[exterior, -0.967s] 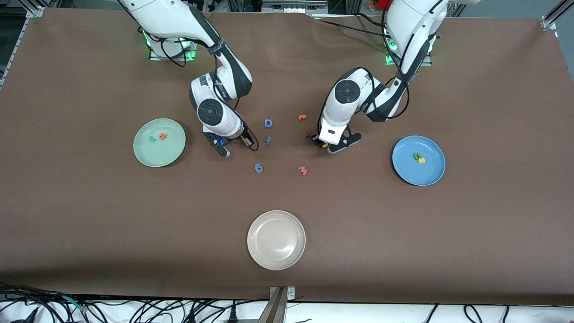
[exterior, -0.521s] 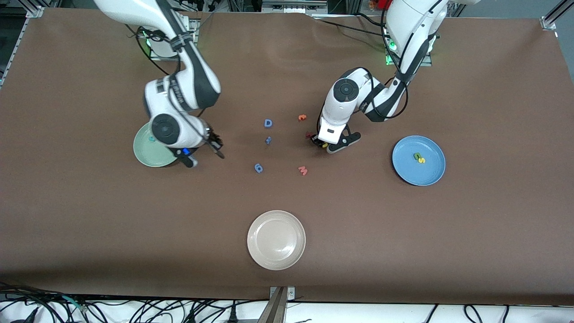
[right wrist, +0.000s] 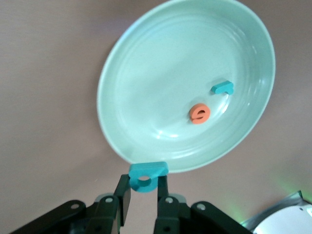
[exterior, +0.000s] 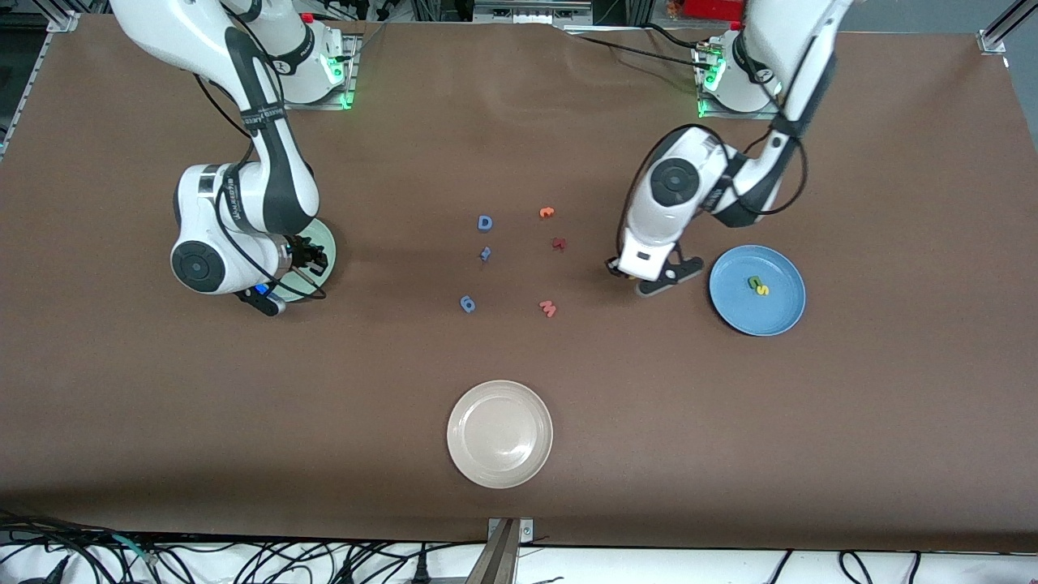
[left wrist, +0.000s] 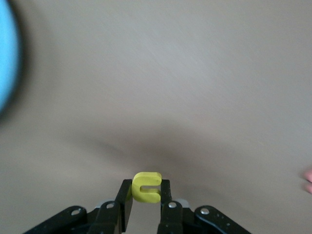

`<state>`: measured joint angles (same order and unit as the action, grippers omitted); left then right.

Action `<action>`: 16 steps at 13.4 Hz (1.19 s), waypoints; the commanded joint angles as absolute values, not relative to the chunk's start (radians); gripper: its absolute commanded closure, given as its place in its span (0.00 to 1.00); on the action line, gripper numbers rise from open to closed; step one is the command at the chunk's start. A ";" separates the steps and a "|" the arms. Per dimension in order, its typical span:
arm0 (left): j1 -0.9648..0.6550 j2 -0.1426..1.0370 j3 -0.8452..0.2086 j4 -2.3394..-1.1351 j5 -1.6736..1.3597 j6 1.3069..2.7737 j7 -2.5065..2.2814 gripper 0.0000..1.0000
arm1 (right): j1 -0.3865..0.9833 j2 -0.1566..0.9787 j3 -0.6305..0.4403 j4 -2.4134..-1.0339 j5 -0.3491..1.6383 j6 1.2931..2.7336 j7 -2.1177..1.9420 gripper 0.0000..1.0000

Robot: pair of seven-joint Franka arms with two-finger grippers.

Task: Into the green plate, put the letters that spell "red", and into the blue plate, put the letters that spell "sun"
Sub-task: 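Place the teal b on the green plate while the left gripper places yellow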

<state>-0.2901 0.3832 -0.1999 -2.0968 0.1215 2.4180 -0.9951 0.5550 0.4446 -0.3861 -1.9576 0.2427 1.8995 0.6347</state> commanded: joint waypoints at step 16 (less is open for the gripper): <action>0.026 0.298 -0.124 -2.114 0.130 2.290 -0.292 0.00 | 0.525 0.394 -0.431 -1.822 0.318 1.742 0.578 0.01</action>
<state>0.0208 0.3226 -0.1289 -2.1112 0.1214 2.2985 -0.3453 0.5268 0.4075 -0.4049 -1.9322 0.3007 1.8632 0.5746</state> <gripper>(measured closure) 0.172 0.013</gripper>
